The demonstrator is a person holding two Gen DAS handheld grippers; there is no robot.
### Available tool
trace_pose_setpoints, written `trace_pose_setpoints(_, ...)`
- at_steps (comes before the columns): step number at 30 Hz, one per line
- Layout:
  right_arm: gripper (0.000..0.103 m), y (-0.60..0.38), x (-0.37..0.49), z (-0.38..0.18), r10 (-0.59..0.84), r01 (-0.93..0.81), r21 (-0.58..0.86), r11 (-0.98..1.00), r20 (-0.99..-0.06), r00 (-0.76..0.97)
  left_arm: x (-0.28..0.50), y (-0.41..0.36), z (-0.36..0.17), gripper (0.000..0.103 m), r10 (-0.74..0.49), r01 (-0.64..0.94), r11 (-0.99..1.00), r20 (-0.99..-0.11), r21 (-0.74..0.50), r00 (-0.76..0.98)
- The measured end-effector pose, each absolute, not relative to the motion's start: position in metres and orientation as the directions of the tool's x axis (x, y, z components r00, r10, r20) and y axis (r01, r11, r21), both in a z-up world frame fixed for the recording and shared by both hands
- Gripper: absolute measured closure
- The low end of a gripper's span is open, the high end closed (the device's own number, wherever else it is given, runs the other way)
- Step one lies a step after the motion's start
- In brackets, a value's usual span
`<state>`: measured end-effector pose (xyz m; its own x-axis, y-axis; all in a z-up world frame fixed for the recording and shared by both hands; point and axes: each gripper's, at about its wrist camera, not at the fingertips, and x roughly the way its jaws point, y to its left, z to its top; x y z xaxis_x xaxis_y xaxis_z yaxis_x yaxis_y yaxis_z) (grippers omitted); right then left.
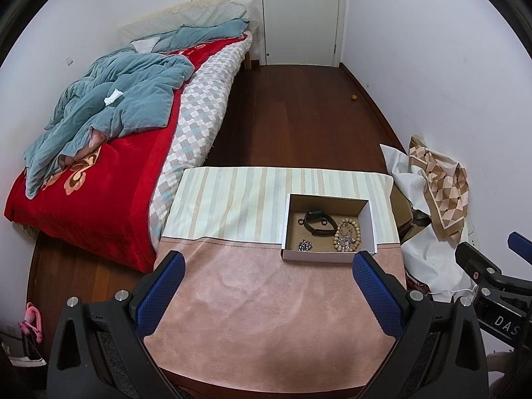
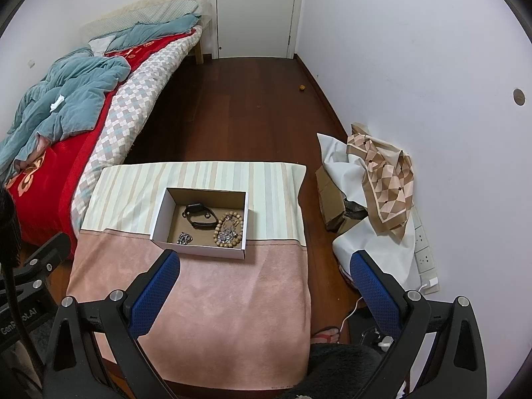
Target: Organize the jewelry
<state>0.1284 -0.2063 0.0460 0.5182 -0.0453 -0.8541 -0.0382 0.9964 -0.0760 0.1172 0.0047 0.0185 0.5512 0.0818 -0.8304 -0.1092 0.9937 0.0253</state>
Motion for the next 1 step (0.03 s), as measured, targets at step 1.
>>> trace_pose_setpoints(1,0.000,-0.2070,0.1286,0.0459,-0.042,-0.039,-0.073,0.997,-0.855,0.516,0.1169,0.0047,0.0181,0.000,0.082,-0.108,0.994,-0.830,0.026,0.551)
